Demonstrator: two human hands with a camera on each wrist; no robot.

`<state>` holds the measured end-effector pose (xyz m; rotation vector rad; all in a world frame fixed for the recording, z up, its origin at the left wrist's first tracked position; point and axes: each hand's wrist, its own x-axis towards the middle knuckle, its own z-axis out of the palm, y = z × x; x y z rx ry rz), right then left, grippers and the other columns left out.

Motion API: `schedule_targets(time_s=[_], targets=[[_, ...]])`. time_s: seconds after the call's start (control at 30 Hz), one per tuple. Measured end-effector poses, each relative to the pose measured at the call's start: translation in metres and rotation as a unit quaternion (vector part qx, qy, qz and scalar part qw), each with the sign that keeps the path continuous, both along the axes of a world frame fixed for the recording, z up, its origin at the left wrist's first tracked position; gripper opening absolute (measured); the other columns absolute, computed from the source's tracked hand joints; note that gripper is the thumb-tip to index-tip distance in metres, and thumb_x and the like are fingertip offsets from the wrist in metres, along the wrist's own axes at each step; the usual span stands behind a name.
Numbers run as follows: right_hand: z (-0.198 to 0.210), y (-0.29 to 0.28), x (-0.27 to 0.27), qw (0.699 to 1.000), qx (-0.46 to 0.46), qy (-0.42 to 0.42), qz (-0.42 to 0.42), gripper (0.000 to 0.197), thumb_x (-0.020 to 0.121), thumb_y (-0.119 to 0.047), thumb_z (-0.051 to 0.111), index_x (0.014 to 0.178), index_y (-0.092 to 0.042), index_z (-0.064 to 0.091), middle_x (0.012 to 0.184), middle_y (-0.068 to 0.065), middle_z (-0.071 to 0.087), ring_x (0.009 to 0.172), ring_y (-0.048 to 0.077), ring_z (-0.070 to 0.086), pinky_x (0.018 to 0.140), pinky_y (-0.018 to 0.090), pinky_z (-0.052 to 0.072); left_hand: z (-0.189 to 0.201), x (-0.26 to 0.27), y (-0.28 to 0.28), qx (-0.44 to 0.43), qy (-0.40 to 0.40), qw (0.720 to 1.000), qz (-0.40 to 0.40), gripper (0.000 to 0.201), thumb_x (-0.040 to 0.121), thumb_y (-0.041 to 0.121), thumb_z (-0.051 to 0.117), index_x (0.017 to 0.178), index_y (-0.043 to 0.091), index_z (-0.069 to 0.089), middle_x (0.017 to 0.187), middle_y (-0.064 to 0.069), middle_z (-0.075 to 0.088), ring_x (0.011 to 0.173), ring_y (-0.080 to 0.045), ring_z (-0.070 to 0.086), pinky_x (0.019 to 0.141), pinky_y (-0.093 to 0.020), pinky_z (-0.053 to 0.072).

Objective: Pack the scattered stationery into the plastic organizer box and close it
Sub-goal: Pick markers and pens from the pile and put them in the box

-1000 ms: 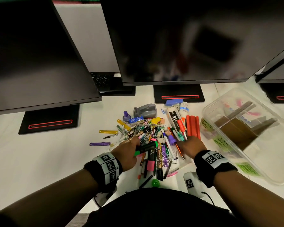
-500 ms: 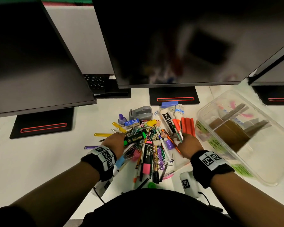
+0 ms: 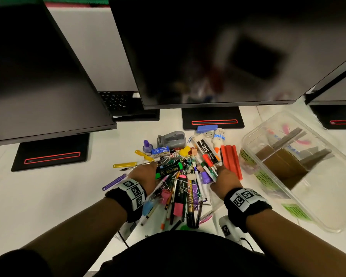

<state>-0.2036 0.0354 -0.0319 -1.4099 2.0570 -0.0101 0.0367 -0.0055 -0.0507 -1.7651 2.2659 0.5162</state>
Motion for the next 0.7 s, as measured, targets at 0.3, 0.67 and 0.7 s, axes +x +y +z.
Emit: schedule_targets(time_s=[0.3, 0.67, 0.7], targets=[[0.009, -0.005, 0.012, 0.998, 0.050, 0.009, 0.024, 0.042, 0.083, -0.034, 0.067, 0.111, -0.005, 0.058, 0.103, 0.011, 0.066, 0.080, 0.021, 0.059, 0.064, 0.024, 0.047, 0.005, -0.007, 0.004, -0.005, -0.004, 1.000, -0.022, 0.036, 0.091, 0.032, 0.052, 0.121, 0.016, 0.043, 0.109, -0.007, 0.066, 0.097, -0.027, 0.065, 0.075, -0.033, 0.050], [0.007, -0.003, 0.024, 0.995, 0.044, 0.039, 0.086, 0.042, 0.083, -0.028, 0.063, 0.117, -0.006, 0.051, 0.117, 0.013, 0.064, 0.105, 0.029, 0.063, 0.086, 0.032, 0.052, 0.038, 0.000, -0.002, 0.083, -0.009, 0.996, -0.014, 0.042, 0.086, 0.023, 0.055, 0.124, 0.011, 0.043, 0.118, -0.012, 0.061, 0.106, -0.029, 0.060, 0.076, -0.030, 0.045], [0.010, -0.003, 0.022, 0.996, 0.029, 0.021, 0.076, 0.042, 0.083, -0.027, 0.064, 0.117, -0.006, 0.051, 0.115, 0.013, 0.064, 0.103, 0.029, 0.064, 0.082, 0.030, 0.053, 0.044, 0.003, -0.002, 0.082, -0.016, 0.996, -0.016, 0.038, 0.084, 0.020, 0.055, 0.119, 0.011, 0.045, 0.115, -0.013, 0.062, 0.104, -0.029, 0.060, 0.072, -0.029, 0.042]])
